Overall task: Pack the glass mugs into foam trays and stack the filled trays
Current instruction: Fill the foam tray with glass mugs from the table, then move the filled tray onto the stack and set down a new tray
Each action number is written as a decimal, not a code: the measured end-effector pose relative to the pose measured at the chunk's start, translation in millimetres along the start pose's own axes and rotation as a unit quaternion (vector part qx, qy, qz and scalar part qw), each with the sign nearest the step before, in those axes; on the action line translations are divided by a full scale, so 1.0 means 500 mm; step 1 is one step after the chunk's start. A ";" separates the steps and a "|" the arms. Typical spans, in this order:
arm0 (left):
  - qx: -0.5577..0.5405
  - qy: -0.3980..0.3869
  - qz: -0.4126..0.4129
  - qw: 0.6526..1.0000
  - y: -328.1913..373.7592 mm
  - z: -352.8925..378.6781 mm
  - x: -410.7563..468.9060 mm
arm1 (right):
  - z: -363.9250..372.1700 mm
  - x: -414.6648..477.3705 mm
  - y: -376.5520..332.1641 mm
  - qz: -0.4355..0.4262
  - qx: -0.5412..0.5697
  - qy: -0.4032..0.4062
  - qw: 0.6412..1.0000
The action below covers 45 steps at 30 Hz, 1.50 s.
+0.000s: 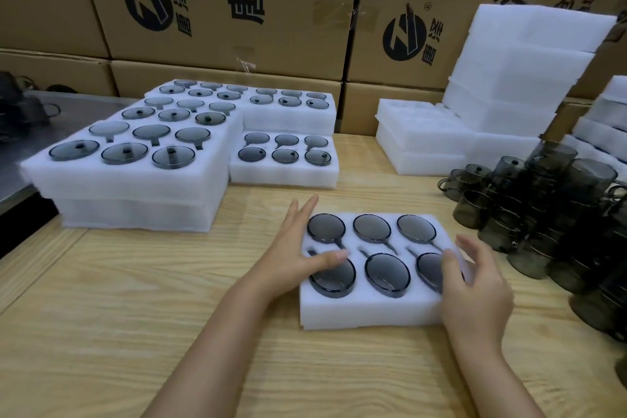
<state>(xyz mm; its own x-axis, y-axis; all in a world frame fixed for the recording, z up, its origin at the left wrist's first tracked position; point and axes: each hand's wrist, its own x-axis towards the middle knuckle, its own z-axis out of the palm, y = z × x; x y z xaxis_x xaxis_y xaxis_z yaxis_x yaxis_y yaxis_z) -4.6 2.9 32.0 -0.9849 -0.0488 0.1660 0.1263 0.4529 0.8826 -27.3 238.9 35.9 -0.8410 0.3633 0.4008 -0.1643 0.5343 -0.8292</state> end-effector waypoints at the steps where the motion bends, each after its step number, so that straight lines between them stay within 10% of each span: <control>1: -0.018 0.040 -0.012 0.999 -0.001 -0.005 0.000 | 0.004 0.001 0.003 0.042 0.079 -0.005 0.996; 7: -0.036 0.347 -0.146 0.926 -0.004 -0.024 -0.018 | 0.023 -0.015 0.004 0.136 0.215 -0.135 0.958; 14: -0.199 0.188 -0.159 0.949 0.011 -0.029 -0.084 | 0.031 -0.026 -0.011 0.143 0.308 -0.270 0.901; 27: -0.382 0.298 0.018 0.875 0.096 -0.155 0.128 | 0.206 0.147 -0.182 0.198 0.539 -0.212 0.790; 34: -0.126 0.339 -0.001 0.932 0.031 -0.159 0.225 | 0.352 0.245 -0.206 0.223 0.470 -0.148 0.841; 45: 0.172 0.428 0.036 0.887 -0.036 -0.157 0.280 | 0.402 0.224 -0.148 -0.001 0.335 -0.330 0.883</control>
<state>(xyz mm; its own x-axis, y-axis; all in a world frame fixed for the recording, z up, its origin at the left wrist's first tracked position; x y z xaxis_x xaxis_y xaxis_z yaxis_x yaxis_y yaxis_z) -135.6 -81.9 73.7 -0.5075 -0.6001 0.6183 -0.0034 0.7190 0.6951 -212.7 86.6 63.8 -0.9212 -0.2786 0.2714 -0.2479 -0.1171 -0.9617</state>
